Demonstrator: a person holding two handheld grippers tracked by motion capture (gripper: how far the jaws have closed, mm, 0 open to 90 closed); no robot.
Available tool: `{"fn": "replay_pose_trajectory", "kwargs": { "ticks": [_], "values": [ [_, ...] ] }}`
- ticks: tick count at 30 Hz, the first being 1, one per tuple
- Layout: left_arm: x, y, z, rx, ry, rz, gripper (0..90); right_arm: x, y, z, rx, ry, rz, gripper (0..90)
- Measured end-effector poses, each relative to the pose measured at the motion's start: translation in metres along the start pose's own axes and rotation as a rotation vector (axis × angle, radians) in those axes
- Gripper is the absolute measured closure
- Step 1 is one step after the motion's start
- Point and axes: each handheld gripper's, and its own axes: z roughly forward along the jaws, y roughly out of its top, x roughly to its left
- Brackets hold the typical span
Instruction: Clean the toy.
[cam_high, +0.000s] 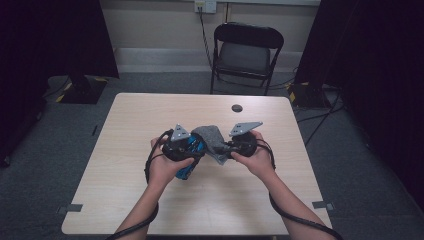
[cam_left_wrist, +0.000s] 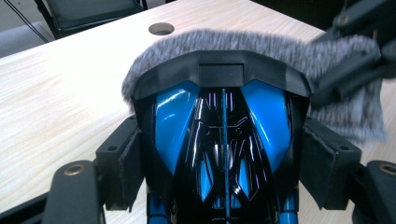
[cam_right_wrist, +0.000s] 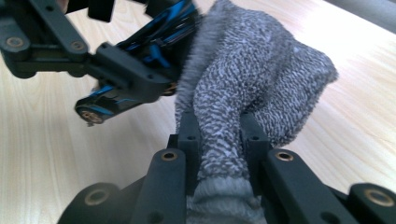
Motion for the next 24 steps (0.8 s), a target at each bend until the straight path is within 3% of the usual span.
{"fn": "replay_pose_trajectory", "kwargs": {
  "ticks": [24],
  "values": [
    [0.0,0.014,0.002,-0.025,0.011,0.004,25.5,0.01,-0.003,0.018,0.019,0.042,-0.001,76.0]
  ]
}}
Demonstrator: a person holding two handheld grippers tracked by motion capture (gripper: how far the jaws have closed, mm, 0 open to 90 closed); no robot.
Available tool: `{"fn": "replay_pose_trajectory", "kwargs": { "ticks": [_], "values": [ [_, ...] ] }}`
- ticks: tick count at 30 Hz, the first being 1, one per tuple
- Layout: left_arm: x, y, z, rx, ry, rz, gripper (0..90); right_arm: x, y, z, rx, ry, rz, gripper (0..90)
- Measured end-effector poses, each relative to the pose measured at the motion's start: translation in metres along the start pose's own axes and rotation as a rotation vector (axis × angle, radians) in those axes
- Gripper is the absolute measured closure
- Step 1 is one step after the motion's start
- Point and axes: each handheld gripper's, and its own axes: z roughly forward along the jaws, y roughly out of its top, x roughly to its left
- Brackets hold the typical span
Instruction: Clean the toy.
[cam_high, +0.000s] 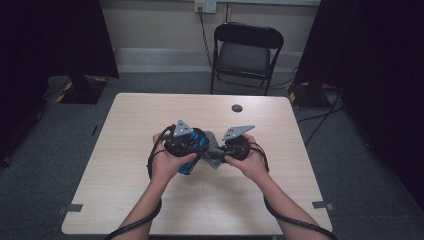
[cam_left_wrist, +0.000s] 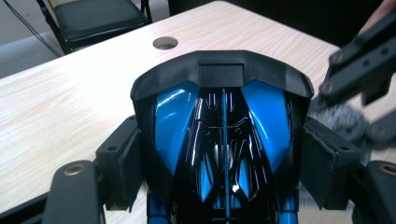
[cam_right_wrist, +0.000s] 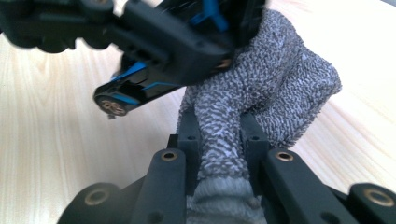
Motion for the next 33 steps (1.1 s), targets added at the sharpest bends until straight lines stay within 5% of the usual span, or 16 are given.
{"fn": "replay_pose_trajectory", "kwargs": {
  "ticks": [33],
  "values": [
    [0.013,0.012,-0.005,-0.077,0.009,-0.074,25.5,0.045,-0.027,0.043,0.043,0.148,-0.05,76.0]
  ]
}}
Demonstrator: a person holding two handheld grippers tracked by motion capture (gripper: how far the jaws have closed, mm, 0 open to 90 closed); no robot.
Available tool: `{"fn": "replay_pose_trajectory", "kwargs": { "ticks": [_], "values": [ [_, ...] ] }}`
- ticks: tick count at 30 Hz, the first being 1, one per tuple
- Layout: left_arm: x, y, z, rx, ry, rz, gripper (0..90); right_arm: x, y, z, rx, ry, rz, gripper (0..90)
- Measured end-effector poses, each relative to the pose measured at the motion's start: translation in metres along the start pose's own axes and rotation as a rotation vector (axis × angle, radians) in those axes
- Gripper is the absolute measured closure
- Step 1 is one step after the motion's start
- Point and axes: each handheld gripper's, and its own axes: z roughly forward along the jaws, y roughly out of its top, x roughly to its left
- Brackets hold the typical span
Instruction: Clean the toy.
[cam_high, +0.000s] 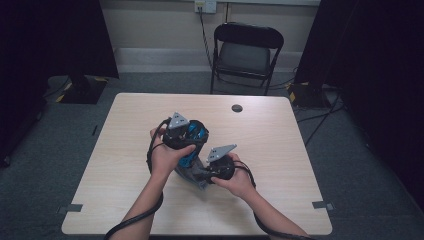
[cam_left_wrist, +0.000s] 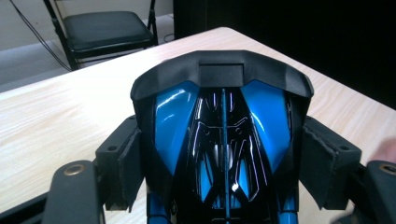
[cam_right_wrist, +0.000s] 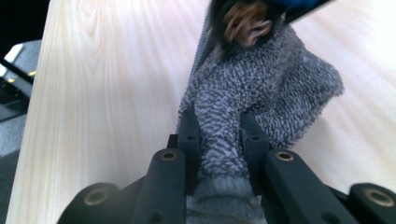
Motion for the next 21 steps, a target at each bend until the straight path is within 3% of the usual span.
{"fn": "replay_pose_trajectory", "kwargs": {
  "ticks": [9,21],
  "values": [
    [0.018,-0.003,-0.009,0.004,0.044,-0.033,25.5,0.005,-0.012,-0.001,0.066,-0.009,-0.044,75.7],
    [0.045,-0.03,-0.015,0.09,0.114,-0.057,25.5,-0.037,-0.03,-0.041,0.035,-0.161,0.057,75.1]
  ]
}}
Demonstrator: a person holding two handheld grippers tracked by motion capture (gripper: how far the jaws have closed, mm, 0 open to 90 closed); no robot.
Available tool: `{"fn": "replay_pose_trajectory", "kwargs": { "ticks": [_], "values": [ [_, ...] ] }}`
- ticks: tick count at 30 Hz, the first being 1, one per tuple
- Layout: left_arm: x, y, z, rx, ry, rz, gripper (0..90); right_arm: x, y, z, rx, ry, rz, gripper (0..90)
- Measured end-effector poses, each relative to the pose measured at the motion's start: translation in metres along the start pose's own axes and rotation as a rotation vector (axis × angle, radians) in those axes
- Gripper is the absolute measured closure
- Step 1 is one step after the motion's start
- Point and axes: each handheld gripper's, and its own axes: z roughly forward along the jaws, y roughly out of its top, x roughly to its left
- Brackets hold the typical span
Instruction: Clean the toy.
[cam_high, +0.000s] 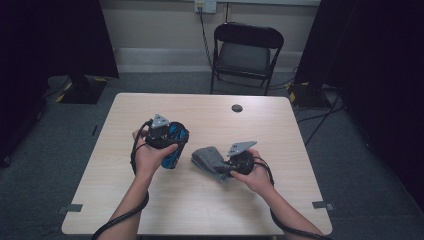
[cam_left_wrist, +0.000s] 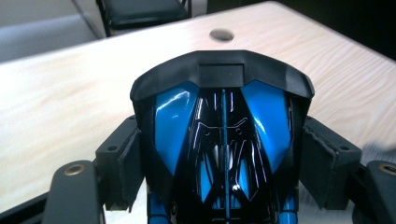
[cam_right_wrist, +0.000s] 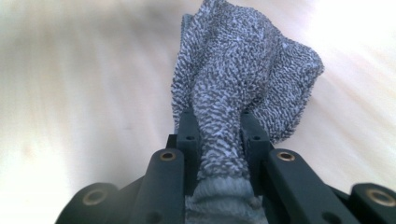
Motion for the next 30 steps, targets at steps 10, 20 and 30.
{"fn": "replay_pose_trajectory", "kwargs": {
  "ticks": [10,20,30],
  "values": [
    [0.015,-0.019,0.014,0.079,0.038,-0.022,25.4,-0.041,-0.017,-0.025,-0.035,-0.138,0.105,74.6],
    [0.018,-0.025,0.03,0.111,0.047,-0.022,25.4,-0.06,-0.031,-0.031,-0.045,-0.192,0.155,73.9],
    [0.019,-0.029,0.042,0.117,0.055,-0.032,25.3,-0.068,-0.045,-0.035,-0.048,-0.222,0.188,72.3]
  ]
}}
